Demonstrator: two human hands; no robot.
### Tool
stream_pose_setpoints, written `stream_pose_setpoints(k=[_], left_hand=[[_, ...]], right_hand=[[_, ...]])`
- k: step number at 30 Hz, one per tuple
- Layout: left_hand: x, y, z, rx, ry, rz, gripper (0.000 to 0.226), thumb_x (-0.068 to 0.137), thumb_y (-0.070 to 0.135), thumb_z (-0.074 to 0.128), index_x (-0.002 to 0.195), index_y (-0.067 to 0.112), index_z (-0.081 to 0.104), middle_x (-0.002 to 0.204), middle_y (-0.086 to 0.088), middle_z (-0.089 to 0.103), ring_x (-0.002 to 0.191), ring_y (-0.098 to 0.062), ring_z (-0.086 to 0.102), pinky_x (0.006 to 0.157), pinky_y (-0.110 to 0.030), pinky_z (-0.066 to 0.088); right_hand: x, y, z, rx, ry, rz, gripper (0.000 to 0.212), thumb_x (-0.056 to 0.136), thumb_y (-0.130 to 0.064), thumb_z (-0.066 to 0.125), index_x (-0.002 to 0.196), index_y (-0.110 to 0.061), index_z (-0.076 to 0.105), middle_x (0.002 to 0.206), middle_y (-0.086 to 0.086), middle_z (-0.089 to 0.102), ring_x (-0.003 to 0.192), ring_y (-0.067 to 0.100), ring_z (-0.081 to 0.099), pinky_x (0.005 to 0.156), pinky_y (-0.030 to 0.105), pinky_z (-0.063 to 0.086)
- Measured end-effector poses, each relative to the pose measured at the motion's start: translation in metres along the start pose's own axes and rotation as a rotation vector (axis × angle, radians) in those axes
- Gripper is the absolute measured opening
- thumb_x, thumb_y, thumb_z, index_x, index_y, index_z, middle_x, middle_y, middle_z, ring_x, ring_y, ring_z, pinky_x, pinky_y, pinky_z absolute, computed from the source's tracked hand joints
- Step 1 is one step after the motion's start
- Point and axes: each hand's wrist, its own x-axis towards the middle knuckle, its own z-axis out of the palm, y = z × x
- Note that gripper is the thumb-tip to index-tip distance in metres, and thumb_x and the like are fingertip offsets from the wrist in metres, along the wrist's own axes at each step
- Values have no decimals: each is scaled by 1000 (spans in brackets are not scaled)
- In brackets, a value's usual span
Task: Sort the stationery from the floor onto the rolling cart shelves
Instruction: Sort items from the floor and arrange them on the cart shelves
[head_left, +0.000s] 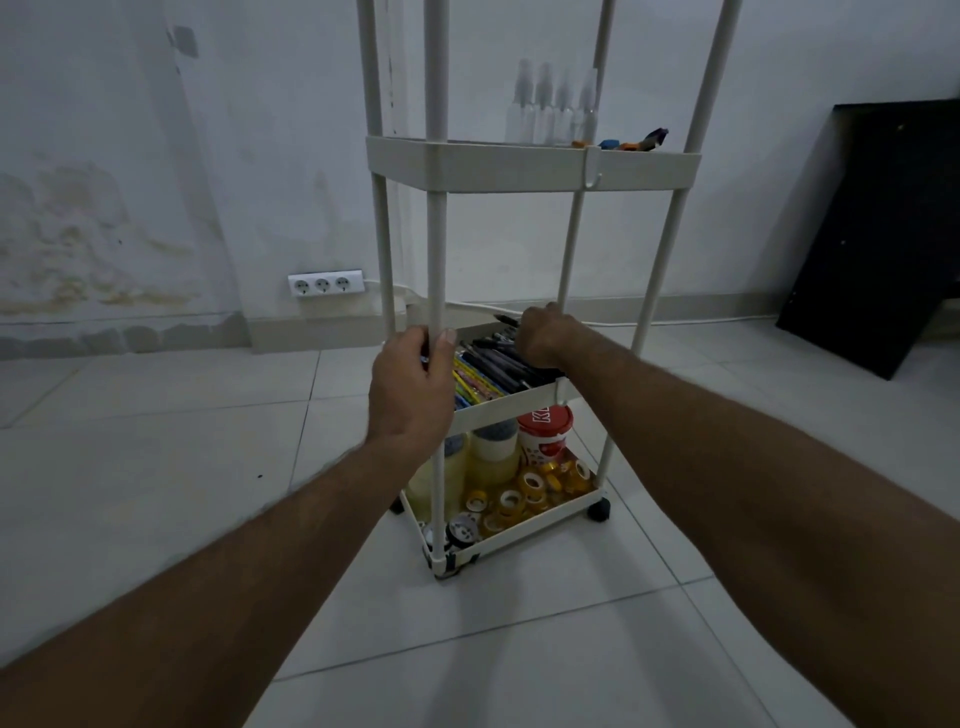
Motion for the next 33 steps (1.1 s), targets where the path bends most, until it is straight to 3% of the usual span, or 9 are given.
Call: stream_pose_setpoints(k=[2,8,13,15,17,20,25,28,33], left_hand=[[0,-1,0,-2,0,6,30,104,41,49,87,19,61,84,-7,61,78,-20,58,67,-34,47],[0,2,0,17,13,9,29,104,38,50,85,18,59,81,-5,57,75,-19,54,65,-30,39],[-6,7,-5,68,-70,-36,27,106,35,46,93,15,60,93,-8,58,85,-21,56,71,-32,42],[-10,4,-13,84,-137,-47,24,105,31,47,104,14,63,104,-8,59,93,-22,60,80,-37,51],[-19,0,-28,110,-201,-79,31,103,32,50,126,15,62,118,-7,57,103,-22,61,91,-42,54],[-43,0,-60,137,-273,-123,47,101,31,57,145,17,50,131,-2,53,113,-18,57,92,-31,49],[-101,-3,-127,145,-390,-154,39,97,34,63,134,28,54,125,12,54,109,-2,54,84,-18,46],[-139,-17,-169,103,-391,-247,28,94,33,68,121,29,61,118,13,61,105,-5,60,82,-25,54],[-201,-52,-235,128,-270,-433,10,93,21,71,103,21,69,97,4,70,84,-13,64,67,-21,52]], right_hand=[[1,2,6,-99,19,-2,42,101,-20,43,140,-3,45,143,23,43,132,37,43,110,48,40],[-2,1,15,-283,36,2,49,97,-24,48,143,-8,44,149,20,35,139,40,31,113,55,29],[-21,6,19,-307,122,-79,48,94,-20,53,139,-5,45,141,23,38,133,41,35,109,58,34],[-35,6,20,-298,183,-92,49,93,-20,55,139,-3,45,140,23,39,131,41,36,108,57,37],[-50,5,23,-267,284,-100,47,92,-18,56,136,-2,48,137,24,43,127,40,41,105,54,41],[-79,-1,31,-133,375,-146,46,93,-16,52,137,-4,47,136,24,47,126,39,43,103,53,43],[-148,-25,52,141,363,-273,30,96,-25,51,120,-8,58,121,19,53,115,37,47,99,50,42],[-200,-49,76,261,325,-379,27,97,-29,43,108,-12,61,104,11,56,101,31,51,88,44,44],[-277,-92,133,400,92,-536,17,98,-33,56,111,-22,58,102,-6,48,97,8,41,81,26,34]])
